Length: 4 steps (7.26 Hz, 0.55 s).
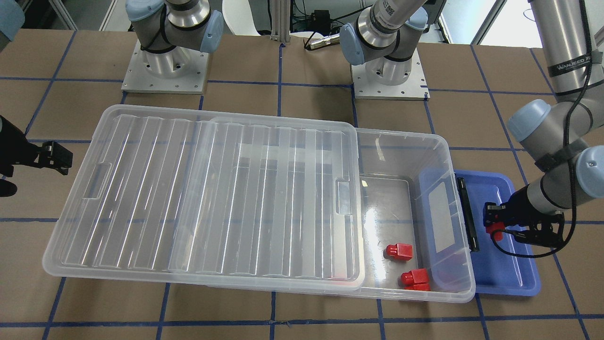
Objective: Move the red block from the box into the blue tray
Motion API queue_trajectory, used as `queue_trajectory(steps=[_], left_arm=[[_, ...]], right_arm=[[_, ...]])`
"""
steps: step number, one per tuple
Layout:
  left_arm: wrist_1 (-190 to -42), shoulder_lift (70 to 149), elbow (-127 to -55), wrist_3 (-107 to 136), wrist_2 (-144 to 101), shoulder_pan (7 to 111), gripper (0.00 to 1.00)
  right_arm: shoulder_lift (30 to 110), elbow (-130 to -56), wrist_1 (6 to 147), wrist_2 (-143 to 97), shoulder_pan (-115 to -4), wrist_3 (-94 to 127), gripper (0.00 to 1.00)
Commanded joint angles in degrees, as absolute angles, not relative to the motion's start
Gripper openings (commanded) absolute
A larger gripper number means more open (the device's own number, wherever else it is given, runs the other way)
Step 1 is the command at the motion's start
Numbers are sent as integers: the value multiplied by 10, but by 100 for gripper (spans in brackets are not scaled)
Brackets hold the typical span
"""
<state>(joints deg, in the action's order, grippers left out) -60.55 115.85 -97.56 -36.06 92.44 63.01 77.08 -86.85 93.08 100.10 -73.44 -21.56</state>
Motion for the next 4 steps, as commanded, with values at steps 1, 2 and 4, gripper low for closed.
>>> queue_trajectory(steps=[1, 2, 4], left_arm=[[-586, 1183, -977, -361, 919, 624, 0], [-586, 1192, -977, -360, 920, 621, 0], [-587, 1192, -977, -354, 920, 621, 90]], right_arm=[[766, -890, 934, 1001, -701, -214, 100], [770, -907, 934, 1000, -700, -211, 100], [767, -919, 934, 999, -701, -202, 100]])
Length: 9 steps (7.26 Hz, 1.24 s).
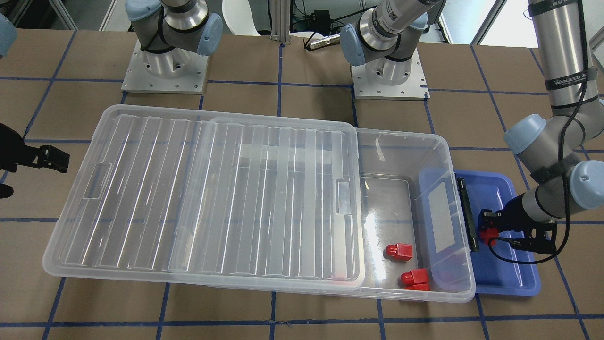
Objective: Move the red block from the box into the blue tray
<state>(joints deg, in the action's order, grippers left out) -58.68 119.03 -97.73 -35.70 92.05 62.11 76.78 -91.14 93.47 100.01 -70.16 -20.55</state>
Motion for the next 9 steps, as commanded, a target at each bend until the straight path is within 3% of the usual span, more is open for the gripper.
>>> queue_trajectory(steps=[1, 2, 5, 9], left_arm=[[-595, 1177, -973, -339, 922, 621, 93], [-631, 1155, -964, -327, 925, 628, 99], [-768, 1065, -916, -316, 927, 650, 99], [-880, 967, -882, -179, 951, 759, 100]], right_arm=[[767, -919, 933, 998, -705, -202, 100], [767, -919, 933, 982, -710, -201, 100], [763, -919, 933, 954, -715, -201, 100], [759, -918, 953, 954, -757, -168, 100]])
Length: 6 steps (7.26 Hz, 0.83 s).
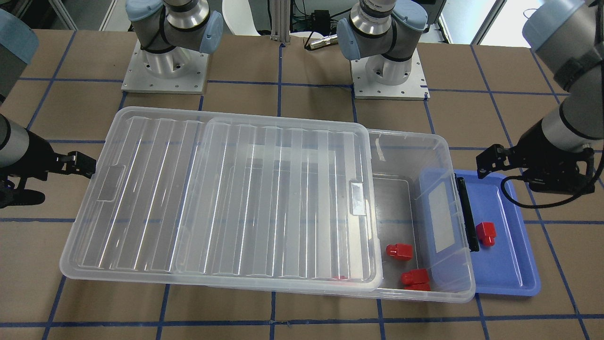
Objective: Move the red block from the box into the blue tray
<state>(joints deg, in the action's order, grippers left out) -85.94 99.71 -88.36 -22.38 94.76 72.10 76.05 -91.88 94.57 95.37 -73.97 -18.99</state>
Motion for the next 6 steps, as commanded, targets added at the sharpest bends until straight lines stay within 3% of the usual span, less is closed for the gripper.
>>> queue_trajectory(steps=[1, 4, 6], left_arm=[[-881, 948, -886, -130, 950, 801, 100], [-879, 919, -894, -8, 942, 913, 100], [-879, 917, -893, 11, 940, 927, 100]], right_arm=[[756, -918, 953, 954, -772, -152, 100], [754, -918, 954, 953, -810, -99, 100], [752, -918, 957, 953, -827, -75, 100]])
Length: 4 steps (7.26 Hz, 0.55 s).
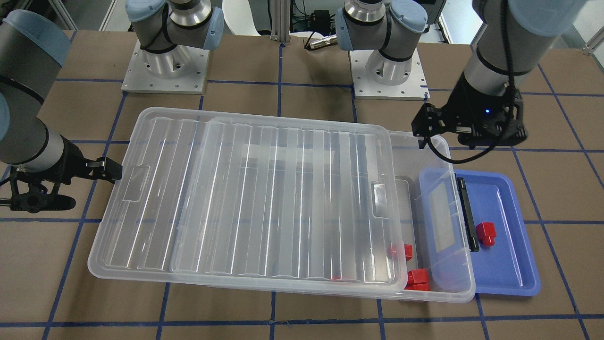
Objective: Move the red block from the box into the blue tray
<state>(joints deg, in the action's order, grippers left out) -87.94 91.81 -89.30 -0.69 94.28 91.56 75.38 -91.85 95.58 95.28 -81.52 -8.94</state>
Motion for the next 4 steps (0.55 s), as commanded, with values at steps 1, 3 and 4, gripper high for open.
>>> queue_trajectory(steps=[1, 3, 4], left_arm=[[-873, 920, -893, 11, 942, 926, 100], [-858, 932, -893, 12, 942, 927, 100], [-858, 930, -893, 12, 942, 926, 100]], right_arm=[[752, -918, 957, 953, -837, -57, 100], [750, -918, 961, 930, -848, -26, 100], [750, -918, 962, 929, -856, -17, 100]])
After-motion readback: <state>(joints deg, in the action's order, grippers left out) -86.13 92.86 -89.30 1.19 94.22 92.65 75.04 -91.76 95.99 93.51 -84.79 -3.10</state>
